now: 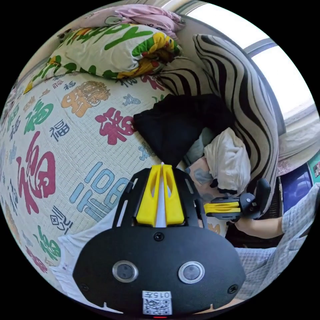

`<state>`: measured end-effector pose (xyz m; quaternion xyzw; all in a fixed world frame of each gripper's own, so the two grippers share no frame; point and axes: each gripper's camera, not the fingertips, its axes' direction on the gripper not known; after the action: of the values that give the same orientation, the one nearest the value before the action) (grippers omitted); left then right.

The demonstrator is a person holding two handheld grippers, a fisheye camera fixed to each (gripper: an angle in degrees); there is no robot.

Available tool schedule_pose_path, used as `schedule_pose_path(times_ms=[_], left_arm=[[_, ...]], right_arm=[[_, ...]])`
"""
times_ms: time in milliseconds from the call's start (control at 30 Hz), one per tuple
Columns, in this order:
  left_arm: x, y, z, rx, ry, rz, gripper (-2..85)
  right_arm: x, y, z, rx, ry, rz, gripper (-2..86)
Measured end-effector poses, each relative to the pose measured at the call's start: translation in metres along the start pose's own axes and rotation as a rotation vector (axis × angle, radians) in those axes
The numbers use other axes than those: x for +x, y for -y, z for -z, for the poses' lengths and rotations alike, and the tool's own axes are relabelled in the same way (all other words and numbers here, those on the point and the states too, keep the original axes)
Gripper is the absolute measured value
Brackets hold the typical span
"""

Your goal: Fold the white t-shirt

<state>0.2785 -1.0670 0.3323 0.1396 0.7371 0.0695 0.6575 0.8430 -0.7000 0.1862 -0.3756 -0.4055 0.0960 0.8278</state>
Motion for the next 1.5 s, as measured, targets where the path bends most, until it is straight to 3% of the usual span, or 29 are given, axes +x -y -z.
schedule_pose_path(times_ms=[233,467,533,667,800,933,1200,1367,1500], left_arm=[[-0.068,-0.140,0.125,0.263,-0.070,0.168,-0.4],[-0.143,-0.293,0.153,0.262,-0.076,0.535,-0.4],[-0.158,-0.340,0.170,0.367,-0.096,0.688,-0.2],[-0.148,-0.354,0.200,0.434,-0.085,0.658,0.7],[-0.128,-0.322,0.197,0.299,-0.071,0.483,0.7],[-0.134,-0.320,0.185,0.120,0.050,0.483,-0.1],[-0.123,-0.372,0.258,0.108,0.158,0.427,-0.3],[-0.119,-0.473,0.346,0.303,0.145,0.615,0.5],[-0.126,-0.595,0.425,0.472,0.240,0.919,2.9]], right_arm=[[-0.093,0.024,0.010,-0.041,0.038,0.349,-0.8],[-0.173,0.017,-0.064,-0.226,0.077,0.532,-0.6],[-0.186,0.016,-0.081,-0.315,0.059,0.536,-0.5],[-0.208,0.032,-0.071,-0.256,0.041,0.498,-0.4],[-0.225,0.057,-0.079,-0.228,-0.014,0.466,-0.4],[-0.245,0.069,-0.114,-0.340,-0.085,0.463,-0.4],[-0.294,0.082,-0.097,-0.387,-0.174,0.451,-0.4],[-0.359,0.093,-0.073,-0.326,-0.097,0.411,-0.5],[-0.428,0.111,-0.084,-0.301,-0.022,0.442,-0.5]])
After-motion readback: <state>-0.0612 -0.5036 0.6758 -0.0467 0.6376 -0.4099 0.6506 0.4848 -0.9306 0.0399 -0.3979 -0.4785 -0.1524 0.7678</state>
